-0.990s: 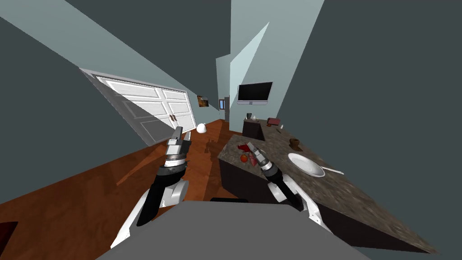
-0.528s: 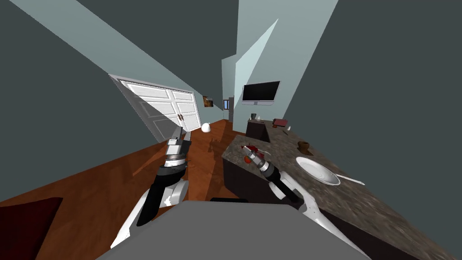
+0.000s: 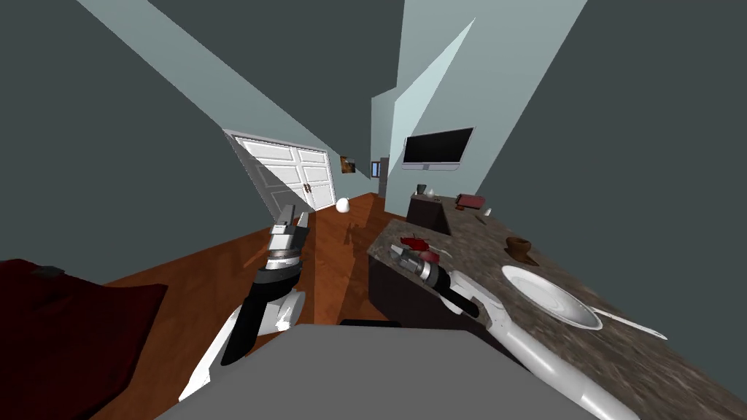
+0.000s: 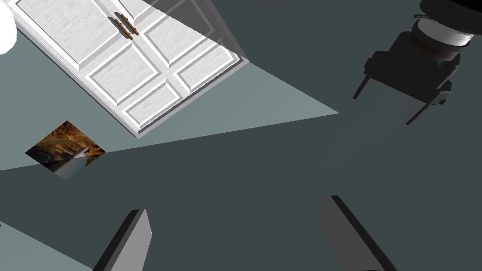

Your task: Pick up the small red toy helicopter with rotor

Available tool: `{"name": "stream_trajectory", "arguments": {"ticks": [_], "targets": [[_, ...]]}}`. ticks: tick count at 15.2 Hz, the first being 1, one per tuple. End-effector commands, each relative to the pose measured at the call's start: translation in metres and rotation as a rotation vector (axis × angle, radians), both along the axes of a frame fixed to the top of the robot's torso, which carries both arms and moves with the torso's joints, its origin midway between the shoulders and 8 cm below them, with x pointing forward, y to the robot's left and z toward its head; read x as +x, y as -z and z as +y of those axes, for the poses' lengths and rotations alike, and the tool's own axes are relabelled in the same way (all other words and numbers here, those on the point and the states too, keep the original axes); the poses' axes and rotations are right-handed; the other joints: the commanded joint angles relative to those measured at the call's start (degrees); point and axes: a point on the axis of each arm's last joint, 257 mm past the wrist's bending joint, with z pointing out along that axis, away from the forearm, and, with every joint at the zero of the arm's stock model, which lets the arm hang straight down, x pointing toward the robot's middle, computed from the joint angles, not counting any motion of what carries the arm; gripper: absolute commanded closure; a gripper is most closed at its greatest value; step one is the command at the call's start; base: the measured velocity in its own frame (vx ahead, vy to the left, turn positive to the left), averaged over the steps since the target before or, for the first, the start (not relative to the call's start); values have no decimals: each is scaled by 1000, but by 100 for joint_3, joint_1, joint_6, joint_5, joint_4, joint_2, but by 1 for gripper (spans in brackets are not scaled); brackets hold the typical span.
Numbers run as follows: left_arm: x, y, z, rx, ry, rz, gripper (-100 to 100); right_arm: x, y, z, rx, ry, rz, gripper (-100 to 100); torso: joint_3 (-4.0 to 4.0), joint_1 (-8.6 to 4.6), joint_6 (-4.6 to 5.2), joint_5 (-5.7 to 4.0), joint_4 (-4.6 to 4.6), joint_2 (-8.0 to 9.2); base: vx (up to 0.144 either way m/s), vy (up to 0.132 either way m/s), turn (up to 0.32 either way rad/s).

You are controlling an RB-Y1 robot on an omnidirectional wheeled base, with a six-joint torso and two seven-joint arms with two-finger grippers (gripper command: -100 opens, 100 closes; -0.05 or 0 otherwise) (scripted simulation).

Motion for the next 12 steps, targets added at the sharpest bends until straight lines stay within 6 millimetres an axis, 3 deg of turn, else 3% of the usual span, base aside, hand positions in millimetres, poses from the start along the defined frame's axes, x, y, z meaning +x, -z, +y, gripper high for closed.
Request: {"name": "stream_trajectory", "arguments": {"ticks": [1, 2, 3, 4, 7, 9, 10, 11, 12], "targets": [[0, 0, 0, 0, 0, 0, 0, -3, 19, -3, -81, -30, 6, -100, 0, 0, 0, 0, 0, 0, 14, 58, 315], [0, 0, 0, 0, 0, 0, 0, -3, 20, -5, -88, -31, 6, -100, -2, 9, -2, 2, -1, -3, 15, 42, 216], [0, 0, 0, 0, 0, 0, 0, -4, 40, -7, -161, -63, 12, -100, -2, 9, 1, 3, -1, -4, 4, 28, 272], [0, 0, 0, 0, 0, 0, 0, -4, 42, -12, -180, -63, 13, -100, -2, 6, -2, 2, -1, -3, 7, 26, 228], [0, 0, 0, 0, 0, 0, 0, -7, 78, -25, -327, -127, 28, -100, -5, 8, 1, 3, -2, -8, 27, 47, 250], [0, 0, 0, 0, 0, 0, 0, -5, 86, -37, -369, -120, 32, -100, -8, 15, -3, 4, -3, -14, 32, 43, 250], [0, 0, 0, 0, 0, 0, 0, -6, 104, -51, -449, -143, 45, -100, -7, 8, 4, 3, -3, -11, 21, 24, 224], [0, 0, 0, 0, 0, 0, 0, -6, 106, -55, -464, -143, 45, -100, -5, 5, -1, 3, -2, -10, 21, 23, 224], [0, 0, 0, 0, 0, 0, 0, -5, 121, -70, -531, -163, 62, -100, -5, 4, 1, 2, -2, -9, 36, 35, 328]]}}
